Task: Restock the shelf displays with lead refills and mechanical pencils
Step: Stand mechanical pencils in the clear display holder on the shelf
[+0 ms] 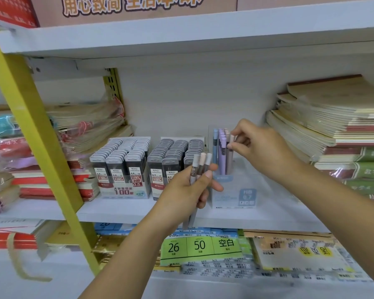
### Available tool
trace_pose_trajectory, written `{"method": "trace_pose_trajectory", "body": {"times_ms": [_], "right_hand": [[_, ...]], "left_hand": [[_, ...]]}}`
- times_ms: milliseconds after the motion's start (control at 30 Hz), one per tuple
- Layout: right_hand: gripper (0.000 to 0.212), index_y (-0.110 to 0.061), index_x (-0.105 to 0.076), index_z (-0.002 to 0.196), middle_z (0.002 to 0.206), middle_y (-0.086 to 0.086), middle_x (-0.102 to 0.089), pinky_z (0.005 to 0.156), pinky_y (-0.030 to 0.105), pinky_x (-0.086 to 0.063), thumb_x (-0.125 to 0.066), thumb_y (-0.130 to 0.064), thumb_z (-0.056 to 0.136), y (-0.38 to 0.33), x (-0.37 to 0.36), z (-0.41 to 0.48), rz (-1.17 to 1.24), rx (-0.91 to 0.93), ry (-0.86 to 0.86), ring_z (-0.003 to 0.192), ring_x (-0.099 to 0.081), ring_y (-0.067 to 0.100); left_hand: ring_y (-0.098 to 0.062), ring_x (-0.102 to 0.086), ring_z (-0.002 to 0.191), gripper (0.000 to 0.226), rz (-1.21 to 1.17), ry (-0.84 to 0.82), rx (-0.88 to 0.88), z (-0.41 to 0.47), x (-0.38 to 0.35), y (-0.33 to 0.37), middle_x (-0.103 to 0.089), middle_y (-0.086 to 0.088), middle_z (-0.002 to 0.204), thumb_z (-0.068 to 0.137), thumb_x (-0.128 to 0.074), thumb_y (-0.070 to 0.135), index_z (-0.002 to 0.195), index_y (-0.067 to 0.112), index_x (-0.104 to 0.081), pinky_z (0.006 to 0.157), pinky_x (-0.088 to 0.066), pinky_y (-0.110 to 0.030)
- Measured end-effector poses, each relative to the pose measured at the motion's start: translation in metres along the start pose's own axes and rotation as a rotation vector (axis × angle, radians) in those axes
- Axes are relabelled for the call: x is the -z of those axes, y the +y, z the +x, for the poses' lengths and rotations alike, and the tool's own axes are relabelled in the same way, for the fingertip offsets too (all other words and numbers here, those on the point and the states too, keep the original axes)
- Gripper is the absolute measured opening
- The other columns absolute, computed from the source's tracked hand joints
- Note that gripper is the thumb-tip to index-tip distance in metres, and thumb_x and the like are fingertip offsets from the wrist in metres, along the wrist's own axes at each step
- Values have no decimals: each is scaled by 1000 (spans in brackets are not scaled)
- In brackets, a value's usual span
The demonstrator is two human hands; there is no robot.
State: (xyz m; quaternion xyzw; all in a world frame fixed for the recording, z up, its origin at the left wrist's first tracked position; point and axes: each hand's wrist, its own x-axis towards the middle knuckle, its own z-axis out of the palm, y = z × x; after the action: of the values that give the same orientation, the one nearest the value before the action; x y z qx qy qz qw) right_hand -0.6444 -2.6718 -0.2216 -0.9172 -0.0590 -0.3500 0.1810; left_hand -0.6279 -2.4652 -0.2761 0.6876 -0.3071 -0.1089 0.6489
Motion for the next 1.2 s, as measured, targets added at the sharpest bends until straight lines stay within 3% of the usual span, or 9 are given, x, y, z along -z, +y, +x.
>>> {"method": "trace_pose_trajectory", "body": {"times_ms": [200, 267, 400, 567, 633, 733, 933, 1067, 1200], "right_hand": [[27, -10, -62, 118, 104, -2, -50, 77, 18, -33, -62, -21, 93, -12, 3, -6, -80, 24, 62, 89, -50, 12], [22, -18, -66, 114, 99, -8, -53, 72, 11, -35, -59, -26, 94, -25, 6, -18, 122, -22, 78, 82, -51, 5], [17, -22, -71, 104, 92, -5, -71, 74, 9, -47, -68, -21, 88, -50, 8, -31, 748, -228, -193, 79, -64, -2], [11, -12, -65, 99, 81, 2, -74, 63, 21, -54, -64, -9, 89, -49, 18, -27, 1013, -359, -20, 70, -68, 11], [9, -13, -62, 98, 80, 4, -75, 60, 24, -57, -61, -9, 90, -45, 25, -25, 1053, -365, 25, 67, -69, 15], [8, -12, -60, 98, 82, 8, -75, 60, 26, -59, -60, -10, 90, -41, 27, -24, 1034, -323, 15, 68, -71, 18], [14, -22, -54, 92, 75, -1, -72, 55, 25, -55, -56, -9, 96, -24, 45, -7, 873, -152, 311, 68, -69, 15], [15, -34, -53, 88, 80, -2, -71, 72, 32, -52, -62, -22, 91, -4, 36, 12, 454, -115, 218, 78, -68, 17], [13, -24, -54, 92, 80, -9, -68, 60, 5, -38, -67, -23, 89, 13, 11, 22, 159, -123, 112, 69, -58, -6]], "left_hand": [[-7, -53, 69, 23, -201, -78, 44, -2, 4, 8, -75, 2, 90, 104, -47, 18, 118, 21, -66, 66, -48, -22], [-7, -54, 71, 23, -234, -110, 44, -2, 4, 11, -74, 2, 90, 104, -48, 18, 116, 20, -68, 67, -48, -24], [-9, -55, 72, 20, -206, -170, 36, -3, -2, 17, -74, 0, 89, 103, -49, 19, 107, 15, -69, 69, -51, -24], [-14, -70, 82, 34, -236, -263, 100, -8, 1, 17, -76, -5, 96, 98, -52, 30, 126, 15, -62, 82, -62, -40], [-15, -70, 73, 32, -143, -237, 119, -10, 3, 15, -76, -3, 95, 102, -48, 32, 130, 19, -58, 72, -64, -37], [-13, -58, 53, 28, -13, -179, 83, -10, 4, 9, -76, -1, 90, 105, -44, 38, 129, 30, -56, 55, -56, -28], [-5, -36, 46, 24, 0, -94, 29, -7, 8, 0, -66, 7, 70, 105, -45, 37, 108, 49, -65, 43, -31, -18], [4, -44, 46, 24, 188, -55, -14, -1, 5, -2, -66, 13, 67, 104, -49, 36, 111, 56, -60, 47, -35, -12], [8, -55, 60, 22, 282, 8, -31, 3, 3, -5, -71, 13, 72, 102, -55, 34, 109, 54, -61, 65, -46, -25]]}}
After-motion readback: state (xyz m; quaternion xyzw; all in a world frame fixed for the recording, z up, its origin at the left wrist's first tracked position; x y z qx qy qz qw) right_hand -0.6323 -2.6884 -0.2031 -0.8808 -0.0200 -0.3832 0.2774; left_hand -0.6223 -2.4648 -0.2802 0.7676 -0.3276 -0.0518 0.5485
